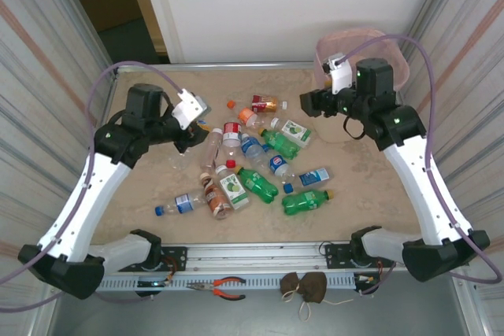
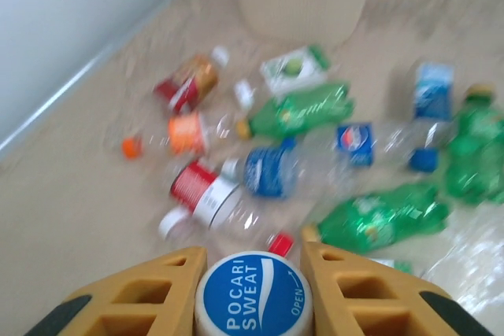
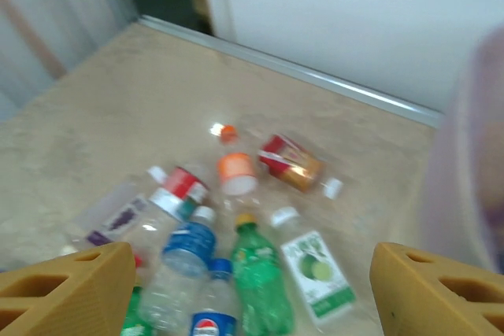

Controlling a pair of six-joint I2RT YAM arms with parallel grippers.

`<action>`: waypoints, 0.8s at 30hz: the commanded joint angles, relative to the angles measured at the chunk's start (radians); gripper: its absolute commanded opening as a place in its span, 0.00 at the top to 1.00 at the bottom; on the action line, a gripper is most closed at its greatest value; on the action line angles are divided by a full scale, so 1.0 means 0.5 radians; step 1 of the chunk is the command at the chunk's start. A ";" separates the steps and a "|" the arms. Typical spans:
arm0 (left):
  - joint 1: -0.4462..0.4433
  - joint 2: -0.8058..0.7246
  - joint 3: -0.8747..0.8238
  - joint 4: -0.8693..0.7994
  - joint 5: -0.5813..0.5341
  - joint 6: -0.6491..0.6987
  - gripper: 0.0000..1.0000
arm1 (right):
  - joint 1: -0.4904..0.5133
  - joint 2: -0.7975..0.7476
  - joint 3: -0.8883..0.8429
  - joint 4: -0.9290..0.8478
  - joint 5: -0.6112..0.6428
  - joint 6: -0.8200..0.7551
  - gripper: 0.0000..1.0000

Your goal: Put the plastic bottles in the bin

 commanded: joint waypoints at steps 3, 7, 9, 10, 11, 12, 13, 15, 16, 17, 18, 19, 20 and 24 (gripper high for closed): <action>-0.011 -0.096 0.036 0.485 0.582 -0.449 0.75 | 0.197 -0.122 -0.189 0.499 -0.341 0.100 0.23; -0.014 -0.118 0.011 0.820 0.771 -0.719 0.75 | 0.347 -0.159 -0.307 0.694 -0.460 0.133 0.23; -0.021 -0.123 -0.001 0.991 0.827 -0.854 0.75 | 0.433 -0.173 -0.368 0.799 -0.503 0.145 0.22; -0.024 -0.119 -0.008 1.057 0.844 -0.908 0.76 | 0.469 -0.175 -0.396 0.847 -0.520 0.146 0.22; -0.031 -0.116 -0.012 1.126 0.859 -0.960 0.76 | 0.515 -0.180 -0.421 0.898 -0.533 0.143 0.22; -0.039 -0.111 -0.011 1.183 0.863 -1.001 0.76 | 0.557 -0.183 -0.442 0.944 -0.533 0.140 0.22; -0.050 -0.107 -0.011 1.226 0.863 -1.033 0.76 | 0.598 -0.181 -0.456 0.980 -0.522 0.140 0.21; -0.068 -0.099 -0.017 1.333 0.861 -1.113 0.76 | 0.670 -0.174 -0.488 1.079 -0.500 0.145 0.21; -0.073 -0.092 -0.023 1.379 0.861 -1.144 0.76 | 0.705 -0.169 -0.504 1.128 -0.483 0.150 0.20; -0.080 -0.084 -0.023 1.432 0.862 -1.190 0.76 | 0.742 -0.166 -0.521 1.183 -0.461 0.156 0.20; -0.081 -0.082 -0.028 1.478 0.861 -1.227 0.76 | 0.771 -0.156 -0.532 1.225 -0.440 0.157 0.19; -0.084 -0.074 -0.033 1.529 0.861 -1.270 0.76 | 0.801 -0.144 -0.541 1.269 -0.418 0.167 0.19; -0.087 -0.067 -0.035 1.572 0.861 -1.303 0.76 | 0.825 -0.131 -0.543 1.306 -0.416 0.173 0.18; -0.093 -0.049 -0.033 1.699 0.878 -1.405 0.75 | 0.881 -0.068 -0.528 1.388 -0.466 0.172 0.16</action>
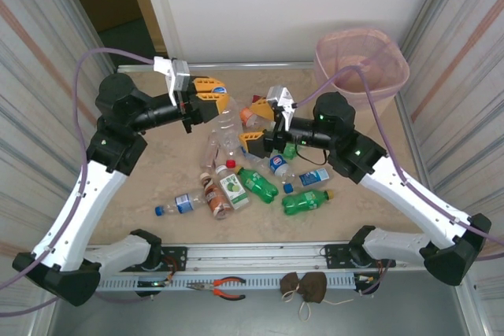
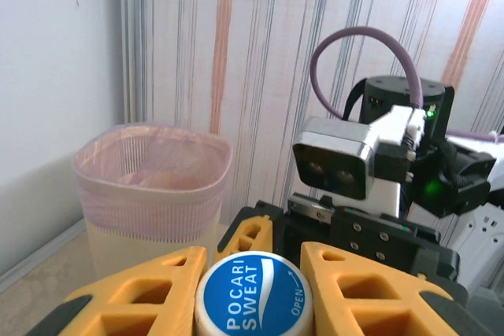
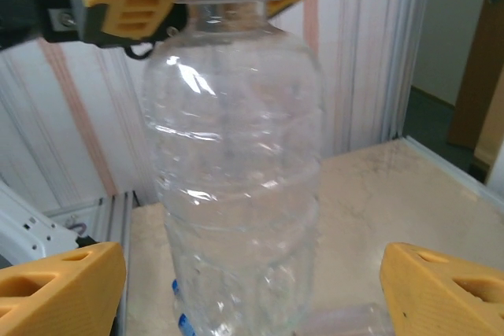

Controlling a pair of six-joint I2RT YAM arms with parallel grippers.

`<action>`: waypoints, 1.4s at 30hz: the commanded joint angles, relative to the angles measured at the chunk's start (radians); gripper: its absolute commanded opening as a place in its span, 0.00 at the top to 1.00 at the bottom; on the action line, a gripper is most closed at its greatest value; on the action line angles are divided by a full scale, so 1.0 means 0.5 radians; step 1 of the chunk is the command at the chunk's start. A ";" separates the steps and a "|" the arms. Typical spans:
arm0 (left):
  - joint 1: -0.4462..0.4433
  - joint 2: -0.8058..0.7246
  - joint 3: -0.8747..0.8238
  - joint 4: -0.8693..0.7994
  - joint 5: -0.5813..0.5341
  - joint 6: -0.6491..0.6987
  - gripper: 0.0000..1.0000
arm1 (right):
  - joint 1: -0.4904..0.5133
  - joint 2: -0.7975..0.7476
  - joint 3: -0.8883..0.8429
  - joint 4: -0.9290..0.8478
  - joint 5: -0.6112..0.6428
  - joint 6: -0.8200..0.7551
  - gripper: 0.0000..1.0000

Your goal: Put the plastic bottles in the bin

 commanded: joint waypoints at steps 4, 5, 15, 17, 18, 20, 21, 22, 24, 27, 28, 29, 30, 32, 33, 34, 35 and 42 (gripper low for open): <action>-0.031 0.023 -0.001 0.267 0.077 -0.204 0.74 | 0.065 0.106 0.045 0.259 -0.065 0.055 0.16; -0.035 0.022 0.004 0.274 0.079 -0.212 0.74 | 0.074 0.124 0.058 0.264 -0.066 0.049 0.17; -0.050 0.009 0.014 0.284 0.062 -0.230 0.73 | 0.098 0.206 0.131 0.211 -0.058 -0.038 0.29; -0.050 0.009 0.014 0.284 0.058 -0.237 0.73 | 0.101 0.204 0.132 0.209 -0.065 -0.045 0.34; -0.049 0.007 0.013 0.284 0.058 -0.235 0.73 | 0.101 0.201 0.135 0.209 -0.066 -0.045 0.36; -0.050 0.009 0.012 0.284 0.055 -0.240 0.73 | 0.102 0.198 0.138 0.204 -0.068 -0.048 0.40; -0.050 0.008 0.011 0.284 0.052 -0.239 0.73 | 0.101 0.196 0.139 0.206 -0.072 -0.050 0.41; -0.050 0.007 0.011 0.284 0.051 -0.241 0.73 | 0.104 0.196 0.141 0.202 -0.077 -0.050 0.43; -0.049 0.011 0.008 0.284 0.049 -0.244 0.73 | 0.104 0.193 0.141 0.200 -0.077 -0.050 0.45; -0.047 0.006 0.005 0.287 0.037 -0.250 0.67 | 0.106 0.189 0.147 0.194 -0.082 -0.049 0.47; -0.050 0.003 0.001 0.286 0.024 -0.248 0.62 | 0.109 0.188 0.151 0.193 -0.078 -0.048 0.47; -0.047 -0.006 -0.001 0.284 0.009 -0.248 0.58 | 0.109 0.185 0.153 0.188 -0.071 -0.049 0.47; -0.048 -0.013 -0.007 0.279 -0.008 -0.237 0.54 | 0.108 0.185 0.156 0.177 -0.057 -0.049 0.48; -0.050 -0.039 -0.013 0.247 -0.055 -0.207 0.46 | 0.107 0.185 0.175 0.141 -0.018 -0.059 0.48; -0.049 -0.054 -0.016 0.221 -0.080 -0.182 0.44 | 0.105 0.182 0.181 0.117 0.005 -0.070 0.48; -0.050 -0.068 -0.016 0.186 -0.109 -0.152 0.41 | 0.104 0.176 0.190 0.090 0.033 -0.082 0.48; -0.051 -0.082 -0.014 0.150 -0.136 -0.128 0.39 | 0.104 0.174 0.200 0.063 0.051 -0.097 0.48; -0.041 -0.185 -0.013 -0.137 -0.404 0.011 0.30 | -0.058 0.138 0.281 -0.145 0.206 -0.096 0.48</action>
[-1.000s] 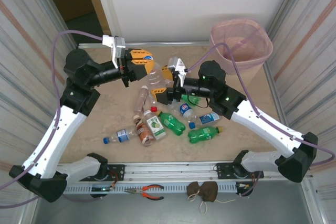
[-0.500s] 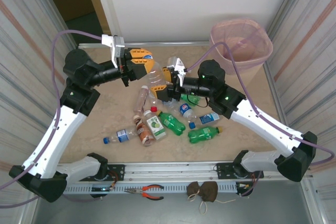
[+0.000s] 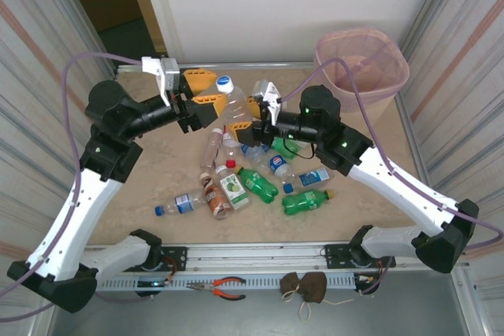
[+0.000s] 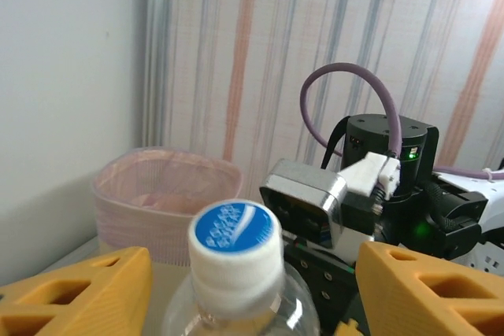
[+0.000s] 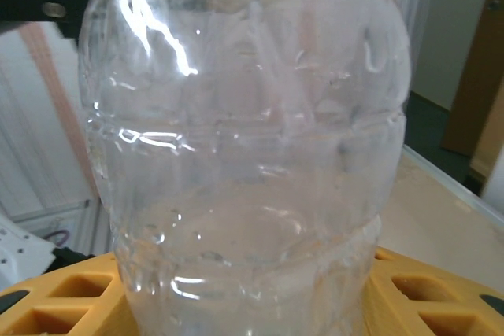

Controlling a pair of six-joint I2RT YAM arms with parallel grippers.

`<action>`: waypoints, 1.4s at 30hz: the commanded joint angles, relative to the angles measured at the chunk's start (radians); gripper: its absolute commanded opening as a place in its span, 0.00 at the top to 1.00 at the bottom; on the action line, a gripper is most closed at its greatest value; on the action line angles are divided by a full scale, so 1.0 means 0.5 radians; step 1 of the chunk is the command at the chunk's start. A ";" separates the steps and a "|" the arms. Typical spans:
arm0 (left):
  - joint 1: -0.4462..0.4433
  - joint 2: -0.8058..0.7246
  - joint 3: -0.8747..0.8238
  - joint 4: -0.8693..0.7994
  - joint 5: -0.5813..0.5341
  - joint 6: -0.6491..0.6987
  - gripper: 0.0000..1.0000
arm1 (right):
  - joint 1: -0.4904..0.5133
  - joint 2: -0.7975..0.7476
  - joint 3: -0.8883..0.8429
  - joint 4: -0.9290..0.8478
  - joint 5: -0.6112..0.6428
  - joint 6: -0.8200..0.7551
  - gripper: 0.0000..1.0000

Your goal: Put the plastic bottles in the bin

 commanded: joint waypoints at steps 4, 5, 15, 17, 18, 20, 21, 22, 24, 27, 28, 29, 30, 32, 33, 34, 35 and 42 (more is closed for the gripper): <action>0.033 -0.088 -0.032 -0.298 -0.346 0.098 0.29 | -0.299 -0.058 0.204 -0.277 0.142 0.040 0.48; 0.045 -0.093 -0.038 -0.333 -0.387 0.087 0.29 | -0.355 -0.049 0.238 -0.335 0.151 0.046 0.48; 0.170 -0.112 -0.175 -0.485 -0.471 -0.038 0.29 | -1.145 0.115 0.642 -0.861 0.197 0.050 0.48; 0.182 -0.106 -0.191 -0.523 -0.470 -0.045 0.29 | -1.304 0.174 0.707 -0.922 0.168 0.053 0.48; 0.184 -0.104 -0.203 -0.534 -0.463 -0.048 0.29 | -1.387 0.210 0.747 -0.957 0.135 0.052 0.49; 0.188 -0.101 -0.222 -0.544 -0.446 -0.053 0.29 | -1.526 0.305 0.826 -1.041 0.110 0.044 0.49; 0.191 -0.097 -0.237 -0.547 -0.433 -0.054 0.29 | -1.584 0.362 0.876 -1.097 0.094 0.021 0.49; 0.194 -0.094 -0.244 -0.559 -0.425 -0.059 0.29 | -1.626 0.415 0.923 -1.150 0.083 0.008 0.49; 0.200 -0.081 -0.255 -0.584 -0.404 -0.068 0.29 | -1.697 0.541 1.031 -1.271 0.085 -0.035 0.49; 0.204 -0.071 -0.289 -0.584 -0.372 -0.080 0.29 | -1.741 0.715 1.170 -1.448 0.100 -0.129 0.49; 0.203 -0.065 -0.297 -0.585 -0.364 -0.086 0.30 | -1.743 0.776 1.237 -1.519 0.132 -0.166 0.49; 0.204 -0.060 -0.306 -0.584 -0.360 -0.089 0.29 | -1.745 0.845 1.327 -1.600 0.174 -0.194 0.49; 0.207 -0.057 -0.312 -0.589 -0.356 -0.099 0.30 | -1.743 0.908 1.382 -1.669 0.208 -0.213 0.49; 0.207 -0.052 -0.325 -0.592 -0.342 -0.103 0.30 | -1.746 1.041 1.509 -1.825 0.310 -0.227 0.49; 0.208 -0.051 -0.328 -0.590 -0.333 -0.105 0.30 | -1.743 1.097 1.563 -1.891 0.353 -0.229 0.49; 0.207 -0.050 -0.332 -0.587 -0.327 -0.103 0.30 | -1.744 1.167 1.632 -1.972 0.408 -0.233 0.49; 0.207 -0.049 -0.337 -0.589 -0.327 -0.105 0.30 | -1.740 1.239 1.700 -2.052 0.462 -0.232 0.49; 0.212 -0.026 -0.361 -0.578 -0.311 -0.100 0.30 | -1.715 1.599 1.935 -2.393 0.738 -0.232 0.49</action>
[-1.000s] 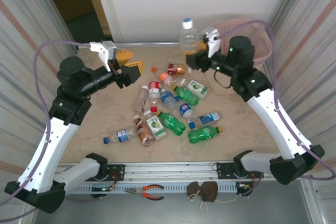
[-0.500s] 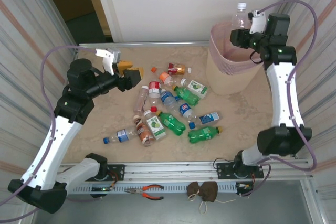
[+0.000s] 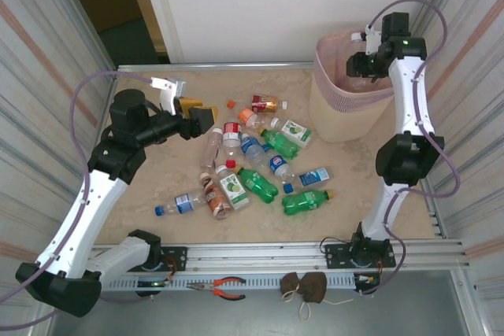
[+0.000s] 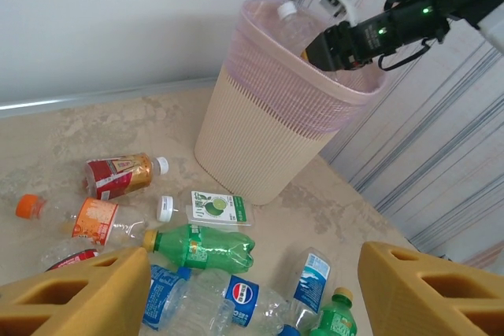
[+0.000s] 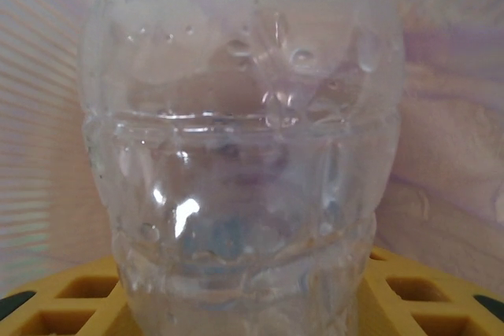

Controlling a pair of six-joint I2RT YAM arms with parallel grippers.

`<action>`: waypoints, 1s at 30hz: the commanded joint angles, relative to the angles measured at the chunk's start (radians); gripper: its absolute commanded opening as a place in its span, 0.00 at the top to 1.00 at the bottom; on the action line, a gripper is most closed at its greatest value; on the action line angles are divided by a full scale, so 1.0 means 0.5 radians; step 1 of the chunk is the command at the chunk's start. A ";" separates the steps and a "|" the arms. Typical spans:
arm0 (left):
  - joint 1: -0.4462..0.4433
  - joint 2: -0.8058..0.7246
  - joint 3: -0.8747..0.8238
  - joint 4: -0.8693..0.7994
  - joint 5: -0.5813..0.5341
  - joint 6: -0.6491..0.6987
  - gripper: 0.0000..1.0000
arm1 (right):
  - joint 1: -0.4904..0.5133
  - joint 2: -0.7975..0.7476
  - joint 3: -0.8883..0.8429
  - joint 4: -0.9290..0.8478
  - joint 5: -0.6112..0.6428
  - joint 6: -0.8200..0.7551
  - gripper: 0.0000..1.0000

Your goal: Put the plastic bottles in the bin

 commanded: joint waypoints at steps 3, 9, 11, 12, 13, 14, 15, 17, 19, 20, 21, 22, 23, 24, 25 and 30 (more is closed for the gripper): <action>0.018 0.014 -0.023 -0.006 0.067 -0.013 0.30 | 0.038 0.181 0.066 -0.277 0.198 -0.047 0.49; 0.040 0.022 -0.046 -0.009 0.119 -0.038 0.30 | 0.081 0.399 0.140 -0.307 0.203 -0.060 0.47; 0.044 0.025 -0.050 -0.024 0.129 -0.036 0.30 | 0.091 0.479 0.175 -0.319 0.209 -0.061 0.47; 0.044 0.020 -0.053 -0.028 0.127 -0.039 0.30 | 0.093 0.516 0.188 -0.323 0.209 -0.060 0.47; 0.047 0.017 -0.059 -0.036 0.128 -0.039 0.30 | 0.095 0.553 0.206 -0.325 0.210 -0.059 0.47; 0.048 0.014 -0.062 -0.042 0.126 -0.039 0.30 | 0.095 0.589 0.214 -0.328 0.216 -0.057 0.47; 0.049 0.010 -0.064 -0.046 0.126 -0.036 0.30 | 0.095 0.621 0.219 -0.327 0.214 -0.059 0.47; 0.051 0.006 -0.070 -0.056 0.129 -0.036 0.30 | 0.099 0.689 0.221 -0.327 0.211 -0.056 0.47; 0.053 0.007 -0.072 -0.065 0.135 -0.036 0.30 | 0.099 0.745 0.223 -0.327 0.211 -0.053 0.46; 0.053 0.009 -0.074 -0.070 0.137 -0.036 0.30 | 0.105 0.774 0.222 -0.332 0.220 -0.053 0.46; 0.056 0.007 -0.079 -0.068 0.138 -0.035 0.30 | 0.108 0.796 0.221 -0.332 0.232 -0.051 0.46; 0.054 0.006 -0.083 -0.071 0.137 -0.034 0.30 | 0.106 0.823 0.222 -0.329 0.244 -0.053 0.46; 0.056 0.005 -0.086 -0.073 0.139 -0.034 0.30 | 0.104 0.847 0.223 -0.326 0.250 -0.050 0.45; 0.057 0.002 -0.090 -0.078 0.139 -0.031 0.30 | 0.102 0.865 0.223 -0.326 0.256 -0.049 0.44; 0.060 0.002 -0.093 -0.080 0.139 -0.030 0.30 | 0.099 0.886 0.224 -0.326 0.257 -0.044 0.44; 0.062 0.000 -0.099 -0.107 0.159 -0.012 0.30 | 0.104 0.928 0.231 -0.329 0.250 -0.035 0.37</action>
